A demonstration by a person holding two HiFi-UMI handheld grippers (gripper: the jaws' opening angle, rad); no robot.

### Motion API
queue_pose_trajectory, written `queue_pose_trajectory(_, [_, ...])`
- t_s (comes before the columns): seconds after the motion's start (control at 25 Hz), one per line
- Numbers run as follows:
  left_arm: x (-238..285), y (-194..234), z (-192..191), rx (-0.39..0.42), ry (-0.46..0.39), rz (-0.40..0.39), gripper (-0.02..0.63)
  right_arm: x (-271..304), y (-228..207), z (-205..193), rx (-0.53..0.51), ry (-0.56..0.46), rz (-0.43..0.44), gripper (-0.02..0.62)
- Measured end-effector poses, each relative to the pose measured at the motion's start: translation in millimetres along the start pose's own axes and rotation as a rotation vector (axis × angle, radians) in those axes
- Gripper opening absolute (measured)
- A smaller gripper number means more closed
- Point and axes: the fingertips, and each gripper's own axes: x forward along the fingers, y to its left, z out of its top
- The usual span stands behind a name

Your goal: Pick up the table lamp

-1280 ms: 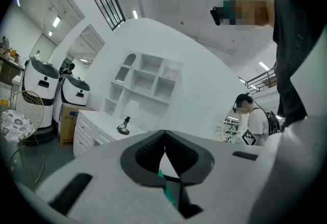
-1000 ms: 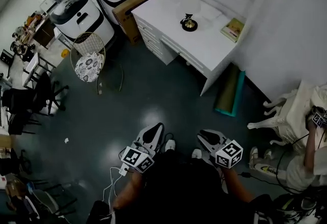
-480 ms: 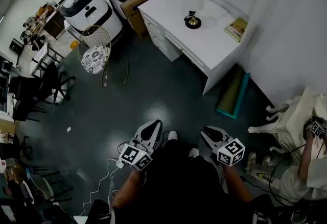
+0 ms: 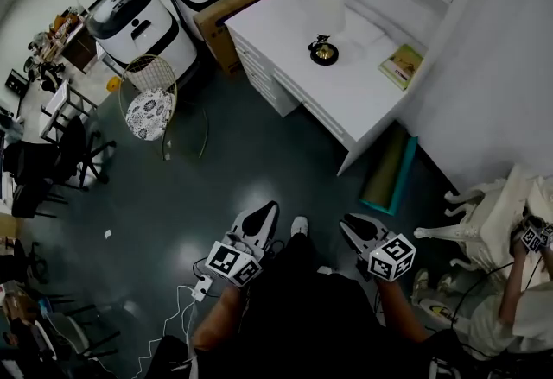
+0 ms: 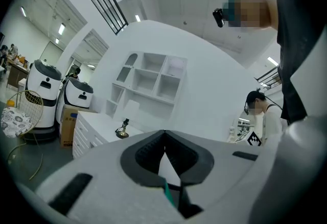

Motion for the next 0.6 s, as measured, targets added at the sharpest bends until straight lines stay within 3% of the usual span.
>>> queue_pose_trajectory(0.6, [74.5, 106.2, 32.4, 0.032, 0.035, -0.102, 0.018, 104.0, -33.7, 70.4, 0.038, -0.025, -0.046, 0.075])
